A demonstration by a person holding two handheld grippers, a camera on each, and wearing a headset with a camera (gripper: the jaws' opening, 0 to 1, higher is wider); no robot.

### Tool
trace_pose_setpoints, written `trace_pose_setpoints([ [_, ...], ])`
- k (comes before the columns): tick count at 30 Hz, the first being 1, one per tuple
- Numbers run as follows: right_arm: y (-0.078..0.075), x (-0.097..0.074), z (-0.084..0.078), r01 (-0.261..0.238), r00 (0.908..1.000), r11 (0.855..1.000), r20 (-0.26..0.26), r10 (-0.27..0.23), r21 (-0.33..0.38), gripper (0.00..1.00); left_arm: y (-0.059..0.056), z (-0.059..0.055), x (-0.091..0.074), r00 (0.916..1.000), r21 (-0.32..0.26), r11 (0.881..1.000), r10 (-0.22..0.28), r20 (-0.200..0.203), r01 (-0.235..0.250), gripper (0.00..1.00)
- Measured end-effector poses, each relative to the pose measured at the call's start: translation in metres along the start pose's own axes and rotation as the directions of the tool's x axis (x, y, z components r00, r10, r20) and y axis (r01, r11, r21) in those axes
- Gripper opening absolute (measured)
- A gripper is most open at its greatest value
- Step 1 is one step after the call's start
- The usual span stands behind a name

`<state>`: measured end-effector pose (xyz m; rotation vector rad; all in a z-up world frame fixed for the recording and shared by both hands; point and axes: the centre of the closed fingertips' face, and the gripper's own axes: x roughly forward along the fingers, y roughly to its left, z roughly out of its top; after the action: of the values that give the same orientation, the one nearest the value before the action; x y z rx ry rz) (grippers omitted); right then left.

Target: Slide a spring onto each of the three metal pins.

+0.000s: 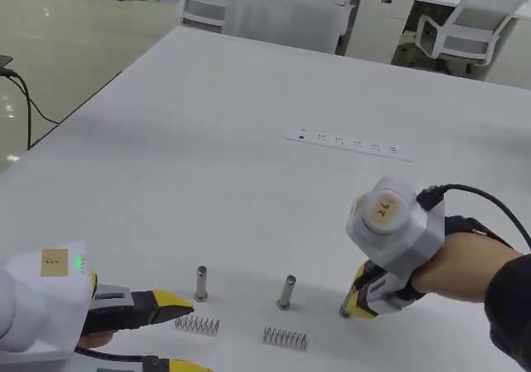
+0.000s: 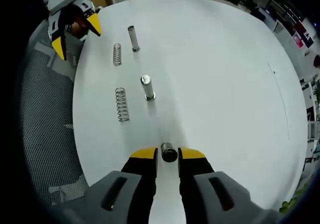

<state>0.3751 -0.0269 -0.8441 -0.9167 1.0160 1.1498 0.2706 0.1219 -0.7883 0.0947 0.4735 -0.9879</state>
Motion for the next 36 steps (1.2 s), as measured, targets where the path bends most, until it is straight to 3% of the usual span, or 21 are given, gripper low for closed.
trace_pose_setpoints([
  [19,-0.001,-0.006,-0.009,0.028,0.9996,0.999,0.008,-0.029,0.024,0.21,-0.001,0.001,0.001,1.0000,0.006,1.000,-0.004,0.000,0.004,0.37],
  [36,0.009,-0.014,-0.028,0.047,0.9988,0.997,0.006,-0.048,0.066,0.21,-0.003,0.000,0.002,0.9999,0.016,1.000,-0.012,-0.002,0.012,0.37],
])
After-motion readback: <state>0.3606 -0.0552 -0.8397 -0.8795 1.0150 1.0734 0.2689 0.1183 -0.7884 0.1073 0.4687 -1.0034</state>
